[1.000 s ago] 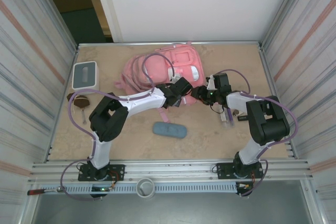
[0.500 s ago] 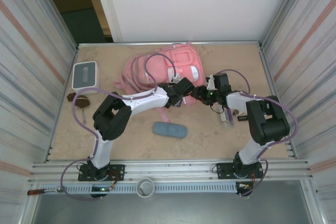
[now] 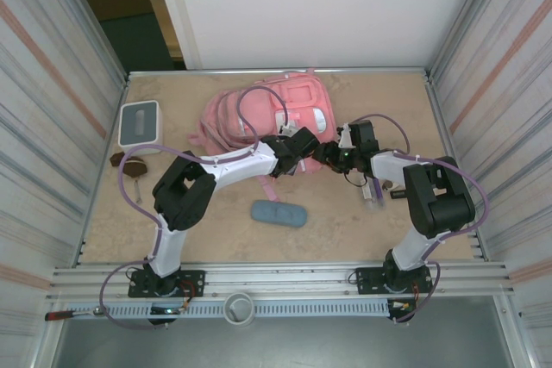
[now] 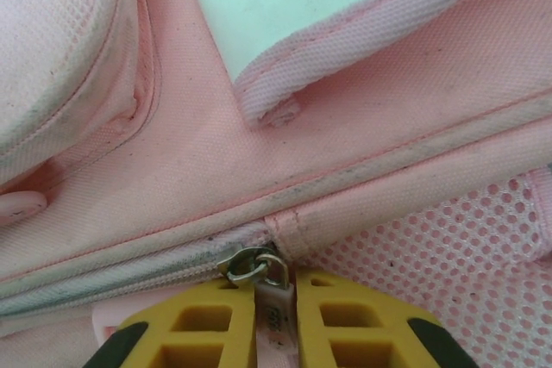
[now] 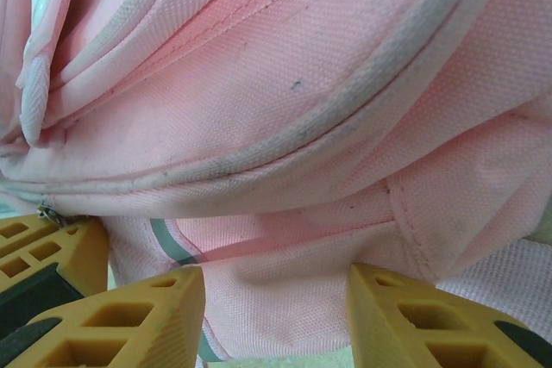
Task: Pack books, pencil case, and school supplies into a backpack
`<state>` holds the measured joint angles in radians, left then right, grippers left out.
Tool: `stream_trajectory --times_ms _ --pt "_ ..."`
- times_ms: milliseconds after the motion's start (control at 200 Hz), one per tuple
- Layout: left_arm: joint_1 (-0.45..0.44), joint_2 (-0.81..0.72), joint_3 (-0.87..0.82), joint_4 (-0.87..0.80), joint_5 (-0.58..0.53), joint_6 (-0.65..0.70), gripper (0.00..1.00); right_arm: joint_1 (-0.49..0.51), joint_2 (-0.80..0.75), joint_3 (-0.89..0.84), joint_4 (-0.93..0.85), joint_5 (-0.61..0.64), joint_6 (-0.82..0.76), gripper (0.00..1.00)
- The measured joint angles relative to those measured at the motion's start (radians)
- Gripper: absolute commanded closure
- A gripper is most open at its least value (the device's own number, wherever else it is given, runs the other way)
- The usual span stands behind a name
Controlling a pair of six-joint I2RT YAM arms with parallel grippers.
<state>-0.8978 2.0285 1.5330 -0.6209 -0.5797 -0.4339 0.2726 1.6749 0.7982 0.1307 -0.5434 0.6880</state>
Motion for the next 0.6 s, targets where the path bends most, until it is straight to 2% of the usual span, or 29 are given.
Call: stream_trajectory --times_ms 341,466,601 --pt "0.002 -0.034 -0.055 0.051 0.024 0.01 0.93 0.009 0.0 0.0 -0.004 0.001 0.0 0.55" --pt "0.016 -0.093 -0.138 0.144 0.085 0.011 0.93 0.009 0.0 0.0 -0.006 0.0 0.0 0.55" --pt "0.05 -0.169 -0.234 0.257 0.198 0.011 0.93 0.011 0.0 0.0 -0.012 -0.003 0.0 0.55"
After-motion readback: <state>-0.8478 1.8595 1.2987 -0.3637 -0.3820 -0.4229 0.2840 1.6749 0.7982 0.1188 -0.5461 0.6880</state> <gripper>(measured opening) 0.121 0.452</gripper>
